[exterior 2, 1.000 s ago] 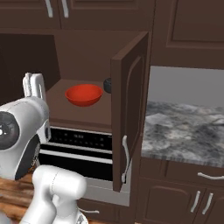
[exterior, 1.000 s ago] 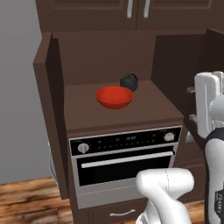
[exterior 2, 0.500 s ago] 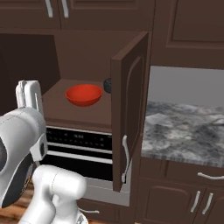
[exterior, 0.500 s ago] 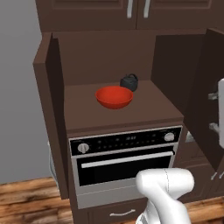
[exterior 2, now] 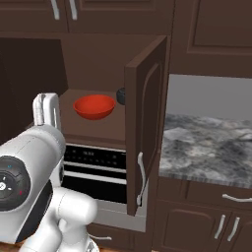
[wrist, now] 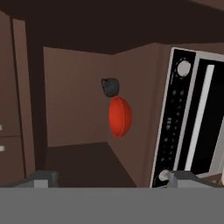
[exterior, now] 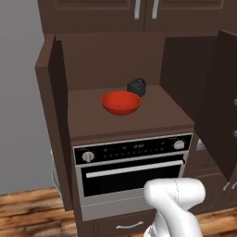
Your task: Pick the mug and place it in the sink. Pick the bowl and place it in the open cabinet and then close the cabinet.
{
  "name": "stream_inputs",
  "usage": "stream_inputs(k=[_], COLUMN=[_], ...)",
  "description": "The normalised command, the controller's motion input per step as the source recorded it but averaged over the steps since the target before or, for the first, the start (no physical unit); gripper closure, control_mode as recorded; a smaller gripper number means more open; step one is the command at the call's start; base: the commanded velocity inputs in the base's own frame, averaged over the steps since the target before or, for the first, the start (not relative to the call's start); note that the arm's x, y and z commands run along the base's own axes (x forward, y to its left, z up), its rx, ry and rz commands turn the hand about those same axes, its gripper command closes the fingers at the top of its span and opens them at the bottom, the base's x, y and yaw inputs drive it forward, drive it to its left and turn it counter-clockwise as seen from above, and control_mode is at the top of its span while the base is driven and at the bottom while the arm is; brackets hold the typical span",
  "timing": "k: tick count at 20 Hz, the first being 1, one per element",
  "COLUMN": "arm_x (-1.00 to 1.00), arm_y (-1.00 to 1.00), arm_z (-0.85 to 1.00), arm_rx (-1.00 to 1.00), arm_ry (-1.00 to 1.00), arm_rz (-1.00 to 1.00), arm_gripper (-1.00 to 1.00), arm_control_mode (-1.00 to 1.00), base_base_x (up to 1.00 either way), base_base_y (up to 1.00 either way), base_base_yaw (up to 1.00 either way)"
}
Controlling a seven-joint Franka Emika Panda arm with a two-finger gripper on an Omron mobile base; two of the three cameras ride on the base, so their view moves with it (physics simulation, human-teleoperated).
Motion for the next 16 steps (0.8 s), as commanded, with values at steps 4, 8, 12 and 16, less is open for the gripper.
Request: stream_inputs(k=[4, 8, 12, 16], arm_x=[0.00, -0.04, -0.14, -0.07], arm_y=[-0.22, -0.20, -0.20, -0.28], arm_z=[0.00, 0.00, 0.00, 0.00], arm_rx=[0.01, 0.00, 0.00, 0.01], arm_ry=[0.00, 0.00, -0.03, -0.02], arm_rz=[0.00, 0.00, 0.00, 0.00], arm_gripper=[-1.00, -1.00, -1.00, -1.00], arm_control_mode=[-1.00, -1.00, -1.00, -1.00], base_base_x=[0.00, 0.00, 0.00, 0.00], base_base_y=[0.00, 0.00, 0.00, 0.00], base_base_yaw=[0.00, 0.00, 0.00, 0.00])
